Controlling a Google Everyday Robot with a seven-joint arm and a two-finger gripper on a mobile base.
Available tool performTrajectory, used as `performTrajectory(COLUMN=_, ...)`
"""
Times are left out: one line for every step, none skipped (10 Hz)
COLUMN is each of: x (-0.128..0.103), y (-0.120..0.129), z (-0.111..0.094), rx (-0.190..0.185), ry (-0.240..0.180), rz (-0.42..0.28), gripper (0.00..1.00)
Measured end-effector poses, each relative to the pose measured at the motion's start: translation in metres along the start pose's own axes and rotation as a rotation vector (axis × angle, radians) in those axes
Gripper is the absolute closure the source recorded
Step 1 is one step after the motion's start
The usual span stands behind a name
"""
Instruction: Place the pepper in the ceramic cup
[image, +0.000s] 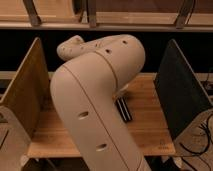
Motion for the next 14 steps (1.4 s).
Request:
performTrajectory(x=0.0, y=0.013, z=0.001, rx=0.009, ry=-0.004, rz=-0.028, gripper=0.2)
performTrajectory(x=-0.002, y=0.023, z=-0.001, rx=0.012, ry=-0.02, rz=-0.038, gripper=0.2)
performTrajectory(x=-0.001, y=0.033, z=-0.004, rx=0.012, ry=-0.031, rz=-0.042, gripper=0.2)
performTrajectory(x=0.002, y=0.039, z=-0.006, rx=0.02, ry=-0.038, rz=-0.044, gripper=0.2)
performTrajectory(x=0.005, y=0.043, z=-0.008, rx=0.031, ry=-0.042, rz=-0.042, gripper=0.2)
performTrajectory(x=0.006, y=0.044, z=-0.007, rx=0.033, ry=-0.041, rz=-0.042, gripper=0.2)
performTrajectory(x=0.006, y=0.043, z=-0.007, rx=0.033, ry=-0.042, rz=-0.042, gripper=0.2)
performTrajectory(x=0.005, y=0.044, z=-0.007, rx=0.032, ry=-0.043, rz=-0.042, gripper=0.2)
performTrajectory(x=0.005, y=0.045, z=-0.007, rx=0.029, ry=-0.043, rz=-0.045, gripper=0.2)
performTrajectory(x=0.004, y=0.051, z=-0.008, rx=0.022, ry=-0.042, rz=-0.061, gripper=0.2)
performTrajectory(x=0.002, y=0.067, z=-0.009, rx=0.0, ry=-0.04, rz=-0.088, gripper=0.2)
performTrajectory(x=0.002, y=0.084, z=-0.011, rx=-0.017, ry=-0.03, rz=-0.115, gripper=0.2)
performTrajectory(x=0.005, y=0.099, z=-0.012, rx=-0.031, ry=-0.02, rz=-0.14, gripper=0.2)
performTrajectory(x=0.006, y=0.111, z=-0.012, rx=-0.043, ry=-0.013, rz=-0.158, gripper=0.2)
